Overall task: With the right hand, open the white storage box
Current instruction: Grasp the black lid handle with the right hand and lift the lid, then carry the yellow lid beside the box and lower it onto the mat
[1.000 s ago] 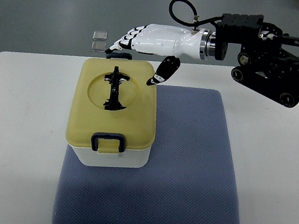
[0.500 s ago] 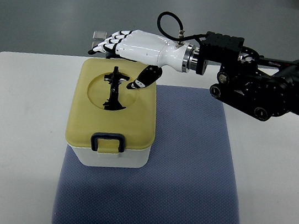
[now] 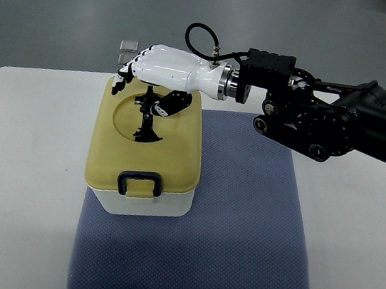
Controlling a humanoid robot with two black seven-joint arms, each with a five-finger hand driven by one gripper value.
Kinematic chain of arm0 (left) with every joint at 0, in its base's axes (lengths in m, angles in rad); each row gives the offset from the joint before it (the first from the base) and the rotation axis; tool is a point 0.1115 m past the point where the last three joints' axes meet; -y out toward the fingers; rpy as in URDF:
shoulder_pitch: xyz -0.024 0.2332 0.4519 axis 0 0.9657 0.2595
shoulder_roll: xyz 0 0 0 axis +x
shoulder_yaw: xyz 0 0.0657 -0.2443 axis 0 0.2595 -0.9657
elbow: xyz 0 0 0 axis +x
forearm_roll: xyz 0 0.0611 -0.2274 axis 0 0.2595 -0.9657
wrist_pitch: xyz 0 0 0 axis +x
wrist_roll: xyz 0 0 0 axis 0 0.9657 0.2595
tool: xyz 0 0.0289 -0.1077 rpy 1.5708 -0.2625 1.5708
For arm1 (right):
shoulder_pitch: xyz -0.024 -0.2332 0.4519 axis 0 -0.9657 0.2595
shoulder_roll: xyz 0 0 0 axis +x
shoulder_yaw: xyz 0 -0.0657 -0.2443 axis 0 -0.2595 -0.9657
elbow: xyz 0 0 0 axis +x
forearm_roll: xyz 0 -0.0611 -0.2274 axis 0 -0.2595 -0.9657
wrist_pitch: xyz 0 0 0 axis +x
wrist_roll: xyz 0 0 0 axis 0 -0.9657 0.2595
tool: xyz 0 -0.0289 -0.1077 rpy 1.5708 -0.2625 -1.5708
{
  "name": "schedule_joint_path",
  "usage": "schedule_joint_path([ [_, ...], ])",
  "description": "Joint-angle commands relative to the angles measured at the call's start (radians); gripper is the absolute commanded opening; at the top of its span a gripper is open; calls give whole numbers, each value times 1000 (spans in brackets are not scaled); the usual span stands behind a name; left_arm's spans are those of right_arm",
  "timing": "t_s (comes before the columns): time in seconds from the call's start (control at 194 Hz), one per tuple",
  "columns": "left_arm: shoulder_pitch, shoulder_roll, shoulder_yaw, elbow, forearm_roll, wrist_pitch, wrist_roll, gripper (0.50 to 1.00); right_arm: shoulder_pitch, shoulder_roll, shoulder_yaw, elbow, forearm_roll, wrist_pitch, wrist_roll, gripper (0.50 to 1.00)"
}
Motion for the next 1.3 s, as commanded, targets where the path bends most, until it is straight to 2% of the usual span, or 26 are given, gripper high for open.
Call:
schedule_joint_path([
  [0.0, 0, 0, 0, 1, 0, 0, 0, 1000, 0, 8, 0, -1, 0, -14, -4, 519],
  [0.041, 0, 0, 0, 1, 0, 0, 0, 1000, 4, 10, 1, -1, 0, -20, -10, 500],
  [0.459, 0, 0, 2, 0, 0, 0, 0, 1000, 59, -16, 78, 11, 23, -40, -10, 500],
  [0.881, 0, 0, 3, -2, 2, 0, 0, 1000, 76, -260, 80, 111, 31, -38, 6, 500],
  [1.216, 0, 0, 3, -2, 2, 0, 0, 1000, -12, -472, 81, 125, 31, -38, 105, 500],
  [1.294, 0, 0, 5, -2, 2, 0, 0, 1000, -52, -507, 80, 125, 26, -40, 110, 500],
])
